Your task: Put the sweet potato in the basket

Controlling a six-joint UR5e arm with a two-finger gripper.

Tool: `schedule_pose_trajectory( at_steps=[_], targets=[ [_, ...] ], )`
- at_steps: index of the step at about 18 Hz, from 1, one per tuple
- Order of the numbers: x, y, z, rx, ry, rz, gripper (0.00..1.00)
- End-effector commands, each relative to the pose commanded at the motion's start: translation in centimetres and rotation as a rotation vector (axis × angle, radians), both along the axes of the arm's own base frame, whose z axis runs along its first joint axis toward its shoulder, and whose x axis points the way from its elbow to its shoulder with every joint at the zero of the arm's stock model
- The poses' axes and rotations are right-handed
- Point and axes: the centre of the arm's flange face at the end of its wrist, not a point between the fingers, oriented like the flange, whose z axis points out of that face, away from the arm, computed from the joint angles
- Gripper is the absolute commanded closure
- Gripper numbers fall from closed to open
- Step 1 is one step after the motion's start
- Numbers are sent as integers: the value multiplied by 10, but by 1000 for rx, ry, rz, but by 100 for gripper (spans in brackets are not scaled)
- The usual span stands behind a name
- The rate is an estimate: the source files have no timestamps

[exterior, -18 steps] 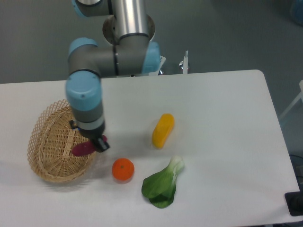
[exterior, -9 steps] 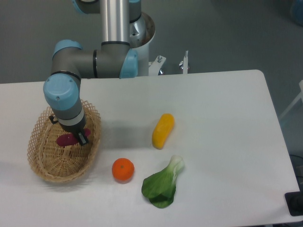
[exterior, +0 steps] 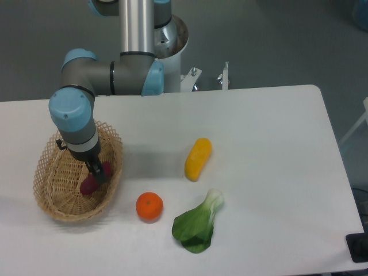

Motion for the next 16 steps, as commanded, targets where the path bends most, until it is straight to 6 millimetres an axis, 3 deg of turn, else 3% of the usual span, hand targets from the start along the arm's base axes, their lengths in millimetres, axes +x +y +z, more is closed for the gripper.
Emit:
schedule_pose_trajectory(
  at_steps=[12,16],
  targets=[
    [-161,-25,78,127,90,184,0],
    [-210,-40,87,137,116,195,0]
  ],
)
